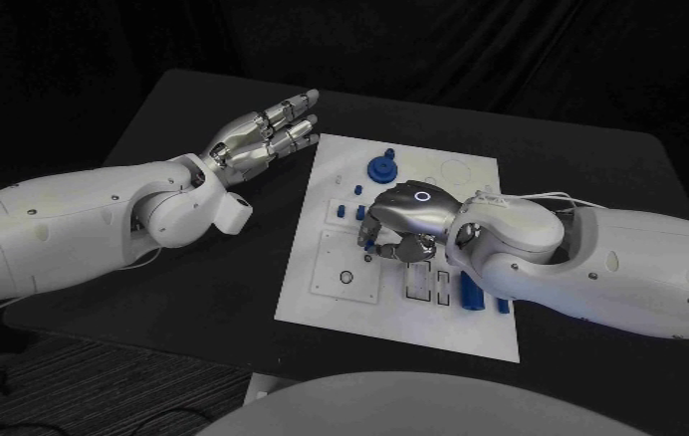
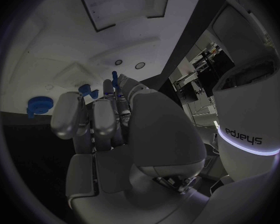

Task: Assemble the parts on the task board

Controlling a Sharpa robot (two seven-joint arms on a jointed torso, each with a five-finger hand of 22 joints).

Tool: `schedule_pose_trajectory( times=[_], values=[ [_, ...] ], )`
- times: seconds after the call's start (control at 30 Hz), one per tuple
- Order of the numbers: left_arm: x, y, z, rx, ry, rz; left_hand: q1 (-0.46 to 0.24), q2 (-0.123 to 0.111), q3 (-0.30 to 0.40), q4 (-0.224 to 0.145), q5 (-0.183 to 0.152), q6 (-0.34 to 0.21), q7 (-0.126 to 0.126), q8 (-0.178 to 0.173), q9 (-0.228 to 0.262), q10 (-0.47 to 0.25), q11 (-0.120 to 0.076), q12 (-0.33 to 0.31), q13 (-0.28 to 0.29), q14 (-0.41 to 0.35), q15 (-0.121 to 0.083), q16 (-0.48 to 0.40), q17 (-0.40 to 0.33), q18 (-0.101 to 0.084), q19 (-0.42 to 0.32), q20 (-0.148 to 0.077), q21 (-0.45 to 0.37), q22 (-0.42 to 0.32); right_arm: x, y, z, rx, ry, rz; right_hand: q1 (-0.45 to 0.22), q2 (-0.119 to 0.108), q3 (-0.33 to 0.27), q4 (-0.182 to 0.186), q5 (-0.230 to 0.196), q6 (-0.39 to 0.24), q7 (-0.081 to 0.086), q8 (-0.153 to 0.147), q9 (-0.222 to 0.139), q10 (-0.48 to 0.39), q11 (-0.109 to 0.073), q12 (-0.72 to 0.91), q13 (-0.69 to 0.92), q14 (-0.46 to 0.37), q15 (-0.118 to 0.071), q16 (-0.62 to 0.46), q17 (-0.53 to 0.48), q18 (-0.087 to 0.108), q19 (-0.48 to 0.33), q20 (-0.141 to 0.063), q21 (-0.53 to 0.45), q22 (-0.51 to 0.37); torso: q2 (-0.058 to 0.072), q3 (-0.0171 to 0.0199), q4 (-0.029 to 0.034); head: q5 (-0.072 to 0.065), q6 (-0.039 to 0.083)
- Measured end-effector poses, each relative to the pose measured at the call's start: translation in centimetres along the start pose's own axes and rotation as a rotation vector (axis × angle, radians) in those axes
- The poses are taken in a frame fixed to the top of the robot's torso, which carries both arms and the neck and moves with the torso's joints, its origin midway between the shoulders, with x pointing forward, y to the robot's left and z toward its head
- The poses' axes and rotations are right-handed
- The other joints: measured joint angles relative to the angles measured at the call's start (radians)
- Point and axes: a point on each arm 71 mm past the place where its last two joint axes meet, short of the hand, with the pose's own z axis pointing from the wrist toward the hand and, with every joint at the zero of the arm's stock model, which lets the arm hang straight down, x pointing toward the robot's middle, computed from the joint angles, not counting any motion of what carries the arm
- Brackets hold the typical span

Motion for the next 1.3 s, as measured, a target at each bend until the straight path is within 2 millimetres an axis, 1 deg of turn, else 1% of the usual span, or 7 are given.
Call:
schedule_pose_trajectory(
  times=[0.13,0.23,0.3,0.6,0.9,1.23,1.3],
  values=[
    [0.0,0.0,0.0,0.0,0.0,0.0,0.003,0.003,0.0,0.0,0.0,0.0,0.0,0.0,0.0,0.0,0.0,0.0,0.0,0.0,0.0,0.0,0.0,0.0,0.0,0.0,0.0,0.0,0.1,0.1,-0.1,-0.003,0.003,-0.003,0.0,0.0,0.0,0.0,0.0,0.0,0.0,0.0,0.0,0.0,0.0,0.0,0.0,0.0,0.0,0.0,0.0,0.0,0.0,0.0,0.0,0.0,-0.001,0.0,-0.0001,0.007,0.0],
    [0.0,0.0,0.0,0.0,0.0,-0.001,0.004,0.004,0.0,0.0,0.006,0.005,0.005,0.0,0.0,0.0,0.0,0.0,-0.001,0.0,0.0,0.0,0.0,0.0,0.0,0.0,0.0,0.0,0.2,0.2,-0.1,-0.005,0.006,-0.004,0.004,-0.004,0.004,-0.004,0.0,0.0,0.0,0.0,0.0,-0.002,0.002,-0.001,0.0,0.0,0.0,0.0,0.0,0.0,0.0,0.0,0.0,0.0,-0.001,0.0002,-0.0006,0.011,0.0],
    [0.0,0.0,0.0,-0.001,0.0,-0.001,0.011,0.011,-0.003,-0.003,0.011,0.009,0.013,0.004,0.001,0.0,0.0,0.0,-0.001,0.0,0.0,0.0,0.0,0.0,0.0,0.0,0.0,0.0,0.2,0.2,-0.1,-0.007,0.009,-0.004,0.004,-0.004,0.004,-0.004,0.0,0.0,0.0,0.0,0.0,-0.002,0.002,-0.002,0.0,0.0,0.0,0.0,-0.001,0.0,0.0,0.0,0.0,0.001,-0.001,0.0002,-0.0007,0.014,0.0],
    [0.2,0.1,0.0,-0.002,0.003,-0.004,0.011,0.011,-0.006,0.0,0.018,0.007,0.014,0.004,0.001,0.0,0.0,0.0,-0.001,0.0,0.0,0.0,0.0,0.0,0.0,0.0,0.0,0.0,0.7,0.4,-0.2,-0.009,0.027,0.001,0.004,-0.004,0.004,-0.004,-0.001,0.0,0.0,0.0,0.0,-0.002,0.002,-0.004,0.001,0.0,0.0,0.0,-0.003,0.0,0.0,0.0,0.0,0.001,-0.002,0.0002,-0.0003,0.015,0.0],
    [0.1,0.2,-0.1,-0.006,0.002,-0.004,0.011,0.011,-0.006,0.0,0.018,0.007,0.014,0.004,0.001,0.0,0.0,0.0,0.0,0.0,0.0,0.0,0.001,0.0,0.0,0.0,0.0,0.0,1.1,0.1,-0.2,-0.001,0.049,0.001,0.004,-0.004,0.004,-0.004,-0.001,0.0,0.0,0.0,0.0,-0.002,0.002,-0.005,0.001,0.0,0.0,0.0,-0.004,0.0,0.0,0.0,0.0,0.001,-0.002,0.0002,-0.0004,0.024,0.0],
    [0.2,0.3,-0.1,-0.01,0.005,-0.007,0.011,0.011,-0.005,0.0,0.022,0.011,0.018,0.004,0.001,-0.001,0.007,0.0,0.0,0.0,0.0,0.0,0.0,0.0,0.0,0.0,0.0,0.002,1.3,0.1,-0.2,0.002,0.06,0.0,0.004,-0.004,0.007,-0.007,-0.001,0.0,0.0,-0.004,0.0,-0.001,0.001,0.0,0.001,0.0,0.0,0.0,-0.007,0.0,0.0,0.0,-0.007,0.0,-0.001,0.0,-0.0005,0.029,0.0],
    [0.2,0.3,-0.1,-0.011,0.006,-0.008,0.011,0.011,-0.005,0.0,0.022,0.011,0.018,0.004,0.001,-0.001,0.007,0.0,0.0,0.0,0.0,0.0,0.0,0.0,0.0,0.0,0.0,0.002,1.4,0.1,-0.2,0.001,0.06,-0.001,0.004,-0.004,0.007,-0.007,-0.001,-0.006,0.005,-0.009,-0.002,-0.001,0.001,0.0,0.001,0.0,0.0,0.0,-0.008,0.0,0.0,0.0,-0.007,0.0,-0.001,0.0,-0.0005,0.029,0.0]
  ],
)
